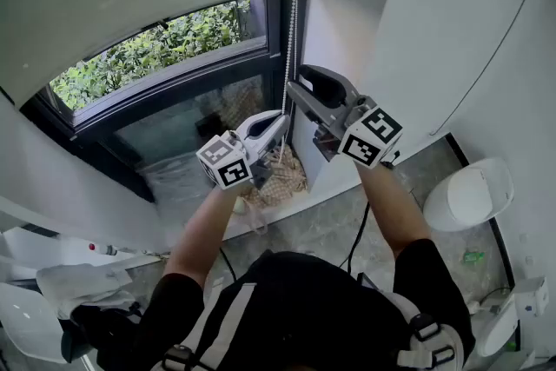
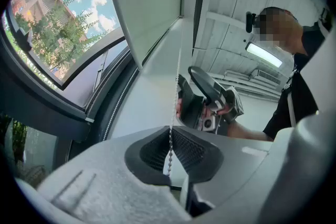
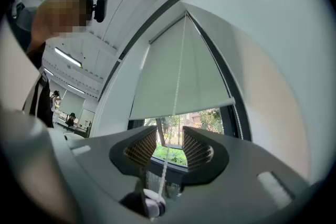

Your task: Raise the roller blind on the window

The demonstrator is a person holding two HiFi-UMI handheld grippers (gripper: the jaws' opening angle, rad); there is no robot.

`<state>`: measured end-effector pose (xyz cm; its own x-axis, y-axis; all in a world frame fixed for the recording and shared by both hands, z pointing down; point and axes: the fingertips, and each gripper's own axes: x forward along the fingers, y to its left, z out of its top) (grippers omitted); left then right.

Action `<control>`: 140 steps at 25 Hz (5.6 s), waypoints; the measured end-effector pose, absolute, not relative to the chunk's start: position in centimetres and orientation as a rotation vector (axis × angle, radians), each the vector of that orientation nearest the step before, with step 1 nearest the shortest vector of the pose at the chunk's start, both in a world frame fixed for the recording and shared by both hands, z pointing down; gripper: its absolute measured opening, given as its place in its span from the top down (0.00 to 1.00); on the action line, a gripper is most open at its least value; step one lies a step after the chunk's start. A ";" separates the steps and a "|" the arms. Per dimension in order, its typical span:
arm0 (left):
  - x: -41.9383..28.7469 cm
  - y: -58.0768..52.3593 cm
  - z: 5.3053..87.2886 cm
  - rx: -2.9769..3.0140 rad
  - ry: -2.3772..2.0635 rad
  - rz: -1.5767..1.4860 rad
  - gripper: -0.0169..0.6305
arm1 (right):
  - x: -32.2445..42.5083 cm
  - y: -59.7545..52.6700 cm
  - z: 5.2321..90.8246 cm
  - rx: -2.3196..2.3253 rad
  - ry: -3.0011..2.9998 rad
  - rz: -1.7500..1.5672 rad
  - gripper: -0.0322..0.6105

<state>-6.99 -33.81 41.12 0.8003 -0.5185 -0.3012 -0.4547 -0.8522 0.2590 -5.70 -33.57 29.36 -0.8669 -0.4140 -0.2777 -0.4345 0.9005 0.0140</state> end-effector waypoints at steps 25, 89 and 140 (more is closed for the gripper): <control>-4.8 -31.0 61.5 2.466 -0.704 -0.044 0.95 | -7.8 -33.6 46.5 -0.787 3.094 0.014 0.94; -4.1 -35.2 38.3 2.947 -0.670 -0.407 0.96 | -3.3 -30.9 51.5 -0.790 3.239 -0.064 0.80; -7.7 -33.2 52.8 2.748 -0.644 -0.058 0.73 | -4.2 -34.7 44.4 -0.860 2.984 -0.037 0.93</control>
<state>-7.69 -33.16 52.76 0.8978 -0.4392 0.0321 -0.4263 -0.8484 0.3138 -4.19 -34.71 44.43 -0.8460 -0.5325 -0.0282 -0.5316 0.8463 -0.0329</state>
